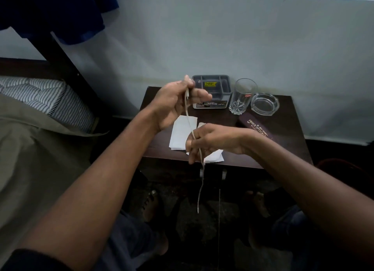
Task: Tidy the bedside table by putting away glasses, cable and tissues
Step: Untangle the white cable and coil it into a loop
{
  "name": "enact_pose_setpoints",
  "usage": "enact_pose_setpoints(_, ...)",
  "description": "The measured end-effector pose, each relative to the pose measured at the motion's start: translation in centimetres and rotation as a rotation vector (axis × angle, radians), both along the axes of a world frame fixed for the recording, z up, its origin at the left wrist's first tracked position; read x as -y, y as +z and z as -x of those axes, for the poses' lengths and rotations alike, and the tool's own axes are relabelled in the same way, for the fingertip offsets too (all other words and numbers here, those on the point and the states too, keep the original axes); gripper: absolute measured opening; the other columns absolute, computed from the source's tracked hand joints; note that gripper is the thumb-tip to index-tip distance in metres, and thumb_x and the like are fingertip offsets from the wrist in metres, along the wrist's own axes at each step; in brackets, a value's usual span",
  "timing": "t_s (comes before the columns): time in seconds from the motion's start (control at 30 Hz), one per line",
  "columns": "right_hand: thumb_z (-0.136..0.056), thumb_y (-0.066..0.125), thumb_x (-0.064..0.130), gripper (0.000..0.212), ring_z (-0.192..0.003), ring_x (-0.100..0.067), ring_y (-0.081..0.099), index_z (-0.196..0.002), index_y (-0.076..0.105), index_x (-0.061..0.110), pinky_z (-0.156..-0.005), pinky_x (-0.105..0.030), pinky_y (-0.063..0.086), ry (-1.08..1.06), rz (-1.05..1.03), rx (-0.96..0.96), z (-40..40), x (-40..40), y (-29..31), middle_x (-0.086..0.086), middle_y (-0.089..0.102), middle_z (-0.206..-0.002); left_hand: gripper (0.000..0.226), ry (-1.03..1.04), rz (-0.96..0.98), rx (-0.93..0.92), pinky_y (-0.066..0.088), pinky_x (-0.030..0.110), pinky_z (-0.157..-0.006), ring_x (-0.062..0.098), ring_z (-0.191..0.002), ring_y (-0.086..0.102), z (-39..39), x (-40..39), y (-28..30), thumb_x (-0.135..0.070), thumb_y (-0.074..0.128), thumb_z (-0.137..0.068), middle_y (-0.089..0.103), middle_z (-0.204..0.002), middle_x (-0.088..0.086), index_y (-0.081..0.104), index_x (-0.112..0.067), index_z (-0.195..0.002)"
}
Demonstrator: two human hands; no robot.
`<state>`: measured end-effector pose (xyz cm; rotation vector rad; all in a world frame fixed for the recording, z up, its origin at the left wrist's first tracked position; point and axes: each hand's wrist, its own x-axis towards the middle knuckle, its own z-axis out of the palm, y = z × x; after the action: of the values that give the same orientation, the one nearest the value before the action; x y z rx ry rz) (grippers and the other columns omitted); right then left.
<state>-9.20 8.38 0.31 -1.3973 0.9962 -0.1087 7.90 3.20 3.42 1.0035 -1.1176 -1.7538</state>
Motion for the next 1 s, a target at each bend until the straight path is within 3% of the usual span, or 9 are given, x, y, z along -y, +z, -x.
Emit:
enact_pose_setpoints(0.1,-0.107,0.061,0.023,0.022,-0.080,-0.030,0.076,-0.108,0.068,0.002,-0.084,-0.038,0.054,0.062,-0.022,0.043,0.0,0.0,0.9,-0.020,0.078,-0.083,0.040,-0.113,0.355,0.644,0.059,0.052,-0.103,0.025,-0.094,0.080,0.1,-0.4,-1.5,-0.027,0.043,-0.114,0.082,-0.092,0.011,0.065,-0.007,-0.087)
enact_pose_setpoints(0.17,-0.106,0.062,0.020,0.023,-0.062,-0.026,0.072,-0.103,0.069,-0.002,-0.076,-0.036,0.058,0.030,-0.002,0.082,0.8,0.6,2.2,-0.011,0.069,-0.064,0.042,-0.273,0.401,0.879,0.058,0.055,-0.097,0.017,-0.084,0.075,-0.1,-1.0,-1.9,-0.035,0.047,-0.109,0.079,-0.084,0.001,0.069,-0.009,-0.084)
enact_pose_setpoints(0.3,-0.106,0.061,0.020,0.026,-0.041,-0.009,0.040,-0.085,0.070,0.007,-0.061,-0.032,0.049,-0.222,0.037,0.167,3.7,2.5,3.3,0.003,0.039,-0.051,0.031,-0.450,0.039,0.667,0.051,0.055,-0.109,0.031,-0.082,0.081,-0.5,-1.3,-1.2,-0.016,0.043,-0.106,0.073,-0.068,0.017,0.064,-0.007,-0.086)
enact_pose_setpoints(0.47,-0.106,0.059,0.036,0.031,-0.045,-0.009,0.037,-0.086,0.067,0.014,-0.057,-0.028,0.043,-0.370,-0.033,0.230,4.8,3.2,1.9,0.003,0.036,-0.059,0.037,-0.497,-0.211,0.191,0.040,0.041,-0.119,0.021,-0.056,0.062,-1.3,-1.5,0.8,-0.019,0.031,-0.112,0.042,-0.044,-0.002,0.049,-0.018,-0.080)
enact_pose_setpoints(0.6,-0.108,0.051,0.045,0.039,-0.053,-0.018,0.055,-0.085,0.058,0.015,-0.062,-0.037,0.060,-0.380,-0.128,0.270,2.9,2.7,1.5,0.000,0.042,-0.062,0.044,-0.416,-0.371,-0.173,0.063,0.032,-0.076,0.018,-0.056,0.063,-1.7,-1.2,1.1,-0.033,0.029,-0.114,0.047,-0.047,-0.002,0.051,-0.017,-0.080)
enact_pose_setpoints(0.67,-0.113,0.045,0.039,0.039,-0.057,-0.023,0.060,-0.085,0.058,0.015,-0.073,-0.044,0.063,-0.381,-0.101,0.189,2.6,2.9,1.3,-0.003,0.048,-0.063,0.038,-0.318,-0.410,-0.269,0.064,0.034,-0.077,0.015,-0.058,0.064,-1.8,-0.8,0.6,-0.036,0.037,-0.111,0.051,-0.052,-0.004,0.052,-0.017,-0.083)
enact_pose_setpoints(0.77,-0.109,0.053,0.035,0.031,-0.067,-0.031,0.067,-0.088,0.059,0.012,-0.086,-0.054,0.064,-0.352,-0.066,0.010,1.9,2.5,0.9,-0.013,0.060,-0.075,0.040,-0.216,-0.455,-0.337,0.056,0.029,-0.103,0.014,-0.059,0.066,-1.9,-0.3,-0.3,-0.033,0.040,-0.113,0.054,-0.057,-0.003,0.056,-0.014,-0.082)
enact_pose_setpoints(0.87,-0.107,0.047,0.023,0.022,-0.086,-0.049,0.075,-0.097,0.059,0.007,-0.104,-0.064,0.055,-0.251,-0.100,-0.031,0.5,1.2,0.8,-0.021,0.071,-0.083,0.032,-0.088,-0.371,-0.311,0.053,0.050,-0.110,0.013,-0.065,0.070,-0.9,-0.3,-0.8,-0.030,0.040,-0.111,0.058,-0.061,-0.005,0.052,-0.018,-0.084)
enact_pose_setpoints(1.0,-0.111,0.048,0.019,0.022,-0.099,-0.048,0.077,-0.100,0.061,0.006,-0.102,-0.057,0.056,0.066,-0.209,-0.019,-0.2,-0.2,1.7,-0.023,0.075,-0.089,0.039,0.123,-0.031,0.120,0.061,0.036,-0.085,0.021,-0.076,0.078,0.9,0.0,-1.6,-0.028,0.032,-0.117,0.070,-0.074,0.004,0.052,-0.016,-0.086)
